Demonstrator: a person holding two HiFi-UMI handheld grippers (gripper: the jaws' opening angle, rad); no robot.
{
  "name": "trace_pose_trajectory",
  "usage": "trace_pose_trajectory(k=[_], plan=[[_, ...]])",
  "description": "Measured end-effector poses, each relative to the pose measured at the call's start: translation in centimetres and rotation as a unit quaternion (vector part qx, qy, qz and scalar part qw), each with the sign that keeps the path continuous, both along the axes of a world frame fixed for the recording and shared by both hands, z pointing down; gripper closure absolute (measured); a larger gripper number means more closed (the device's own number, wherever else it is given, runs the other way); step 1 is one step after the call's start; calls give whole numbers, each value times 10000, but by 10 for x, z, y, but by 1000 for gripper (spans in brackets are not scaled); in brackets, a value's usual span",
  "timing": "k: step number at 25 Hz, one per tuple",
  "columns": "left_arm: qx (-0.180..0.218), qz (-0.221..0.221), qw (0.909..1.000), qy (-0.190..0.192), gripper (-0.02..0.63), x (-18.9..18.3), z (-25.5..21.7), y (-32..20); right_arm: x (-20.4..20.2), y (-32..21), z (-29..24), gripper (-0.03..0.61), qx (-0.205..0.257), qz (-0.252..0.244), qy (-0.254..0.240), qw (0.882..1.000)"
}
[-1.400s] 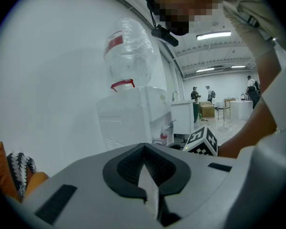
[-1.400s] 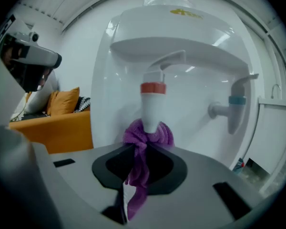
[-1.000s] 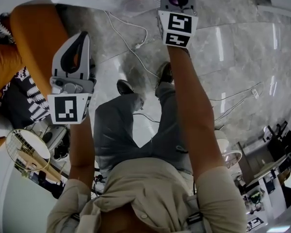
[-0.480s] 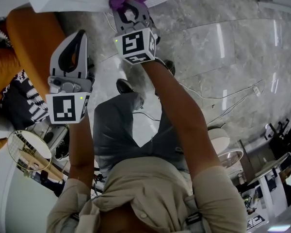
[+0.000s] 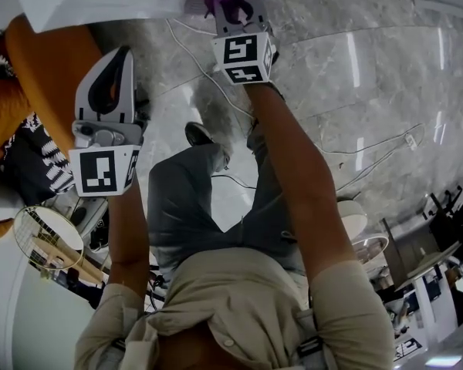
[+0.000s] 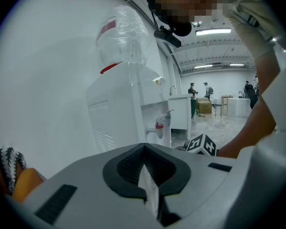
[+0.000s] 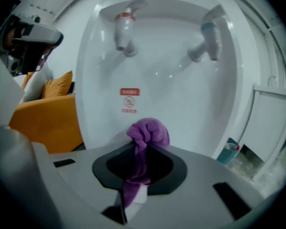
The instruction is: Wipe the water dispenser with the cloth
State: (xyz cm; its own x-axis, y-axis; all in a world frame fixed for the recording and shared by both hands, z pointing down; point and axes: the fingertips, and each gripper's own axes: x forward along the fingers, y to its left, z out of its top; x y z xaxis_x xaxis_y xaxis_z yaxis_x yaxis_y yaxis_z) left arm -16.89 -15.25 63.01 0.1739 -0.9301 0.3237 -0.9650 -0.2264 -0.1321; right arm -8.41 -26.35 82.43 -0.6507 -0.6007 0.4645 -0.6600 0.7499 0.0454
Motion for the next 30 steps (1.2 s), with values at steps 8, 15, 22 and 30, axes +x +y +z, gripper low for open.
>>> trace_pose_trajectory(k=[8, 15, 22, 30], plan=[[-70, 109, 9999, 2, 598, 18, 6, -10, 93, -48, 23, 512, -239, 1143, 241, 9929], [-109, 149, 9998, 35, 598, 28, 11, -20, 36, -7, 16, 514, -97, 174, 193, 9996], [-173, 287, 9994, 3, 598, 48, 10, -32, 4, 24, 22, 514, -390, -442, 51, 9982], [-318, 230, 9992, -88, 598, 53, 10, -30, 93, -47, 33, 514, -738, 883, -69, 9933]])
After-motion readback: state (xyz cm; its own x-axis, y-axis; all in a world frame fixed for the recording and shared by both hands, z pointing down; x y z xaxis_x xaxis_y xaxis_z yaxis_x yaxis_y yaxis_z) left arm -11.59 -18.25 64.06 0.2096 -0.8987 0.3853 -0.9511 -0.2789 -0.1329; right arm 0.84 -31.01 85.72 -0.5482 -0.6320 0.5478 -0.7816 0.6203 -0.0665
